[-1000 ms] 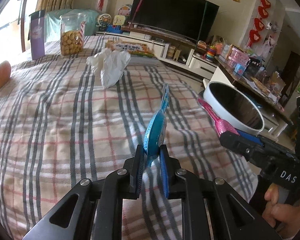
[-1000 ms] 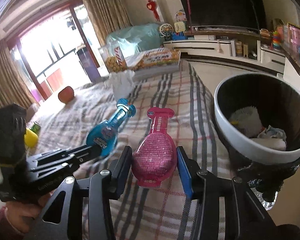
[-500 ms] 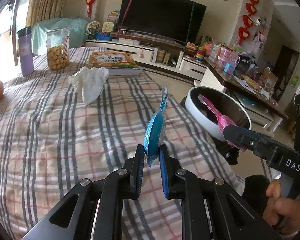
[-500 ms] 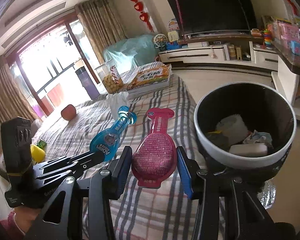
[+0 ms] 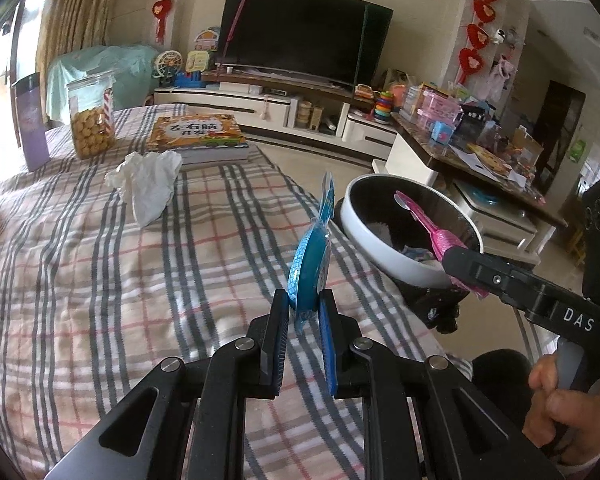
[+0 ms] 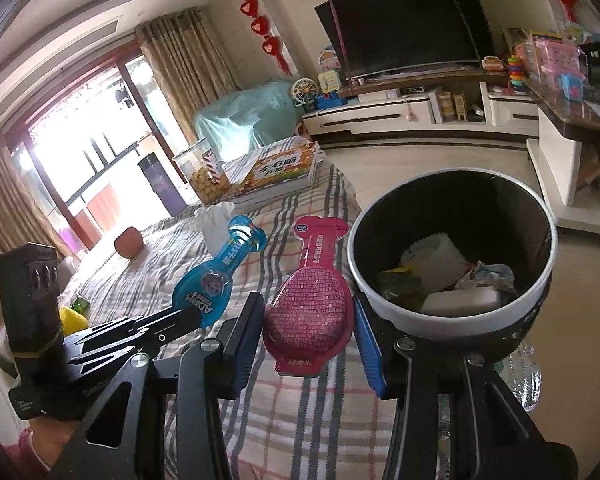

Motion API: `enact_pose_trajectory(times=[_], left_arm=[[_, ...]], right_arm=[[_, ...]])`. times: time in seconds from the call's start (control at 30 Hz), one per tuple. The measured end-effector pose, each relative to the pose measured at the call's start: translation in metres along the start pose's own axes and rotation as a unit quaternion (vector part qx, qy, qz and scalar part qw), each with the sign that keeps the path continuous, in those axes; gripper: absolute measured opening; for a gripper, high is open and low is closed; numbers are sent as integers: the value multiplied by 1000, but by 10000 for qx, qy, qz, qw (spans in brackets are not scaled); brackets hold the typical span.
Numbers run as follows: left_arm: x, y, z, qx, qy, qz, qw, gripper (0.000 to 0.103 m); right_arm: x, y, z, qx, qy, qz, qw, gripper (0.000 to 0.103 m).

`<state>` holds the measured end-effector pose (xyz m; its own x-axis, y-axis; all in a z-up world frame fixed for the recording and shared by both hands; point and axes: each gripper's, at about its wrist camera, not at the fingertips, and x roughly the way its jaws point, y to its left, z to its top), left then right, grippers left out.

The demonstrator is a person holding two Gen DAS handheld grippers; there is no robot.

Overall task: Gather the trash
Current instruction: 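Lift both candies and carry them toward the bin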

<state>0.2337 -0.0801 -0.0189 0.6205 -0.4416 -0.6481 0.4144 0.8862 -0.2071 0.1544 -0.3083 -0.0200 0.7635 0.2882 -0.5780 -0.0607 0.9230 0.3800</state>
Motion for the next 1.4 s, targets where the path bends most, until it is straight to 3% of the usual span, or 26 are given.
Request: enact_pose_trajectory(times=[1.4], left_arm=[[25,-55,11,530,57,-405,9978,13]], right_arm=[[-26,-39,2,348,-211,-158,9990,43]])
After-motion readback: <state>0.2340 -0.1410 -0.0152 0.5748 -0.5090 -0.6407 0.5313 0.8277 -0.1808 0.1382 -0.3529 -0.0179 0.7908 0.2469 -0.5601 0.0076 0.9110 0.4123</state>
